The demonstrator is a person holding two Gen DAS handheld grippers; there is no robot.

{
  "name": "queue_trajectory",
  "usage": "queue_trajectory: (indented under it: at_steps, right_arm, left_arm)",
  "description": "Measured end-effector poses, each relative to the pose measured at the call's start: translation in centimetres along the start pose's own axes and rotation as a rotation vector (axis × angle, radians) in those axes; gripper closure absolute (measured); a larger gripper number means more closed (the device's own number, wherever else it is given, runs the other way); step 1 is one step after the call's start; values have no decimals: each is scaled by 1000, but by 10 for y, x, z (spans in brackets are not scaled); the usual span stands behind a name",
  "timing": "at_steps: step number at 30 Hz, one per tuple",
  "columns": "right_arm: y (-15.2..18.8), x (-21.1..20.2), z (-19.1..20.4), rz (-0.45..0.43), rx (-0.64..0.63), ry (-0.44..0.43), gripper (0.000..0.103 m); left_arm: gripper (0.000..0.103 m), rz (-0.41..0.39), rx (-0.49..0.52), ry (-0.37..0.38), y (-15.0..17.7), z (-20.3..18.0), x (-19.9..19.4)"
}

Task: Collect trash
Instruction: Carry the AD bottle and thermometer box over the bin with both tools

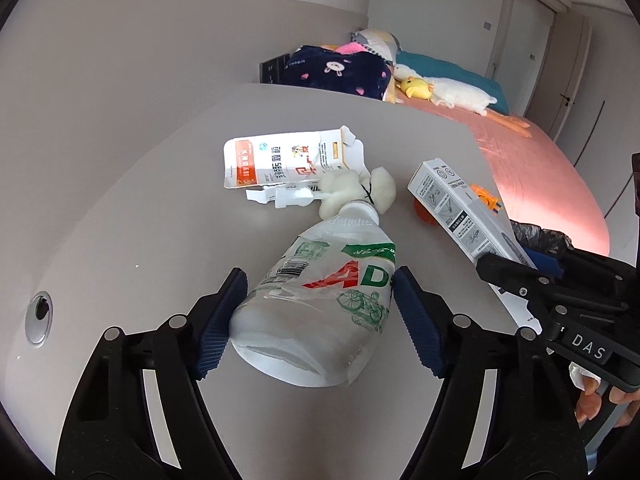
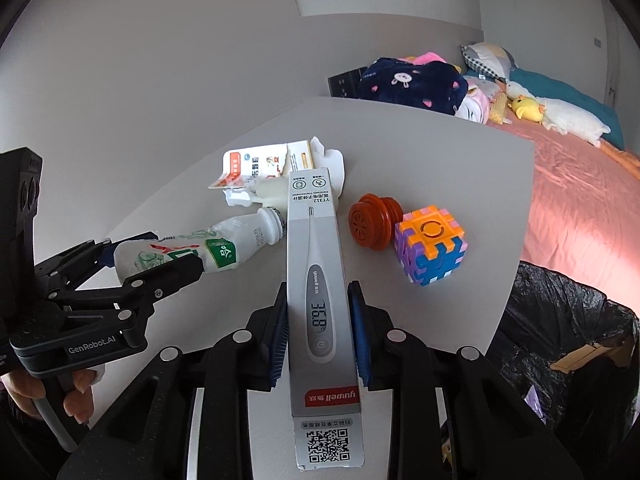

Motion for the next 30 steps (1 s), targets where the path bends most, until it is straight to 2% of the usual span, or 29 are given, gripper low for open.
queue_trajectory:
  at_steps: [6,17,30]
  right_arm:
    - [-3,-17,2,-30,-4,-5,73]
    - [-1,-54,-6,-80,-3,-5,73]
    - [11,-92,-38,-123,36,23,73]
  left_arm:
    - [30,-30,-14,1,1,-4,-20]
    - [30,-75,13,14,-5,-34,-52]
    - [30,-75,63,55,-5,-85,-60]
Point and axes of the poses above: each gripper's, at about its wrist camera, not at the fingertips, and x roughly the way its jaws point, z to its left, y to its underside, the point moved 4 cm from there along x, roughly the way its jaws point, and after that the axes turned 3 degrees about z, right-handed, at the moved point
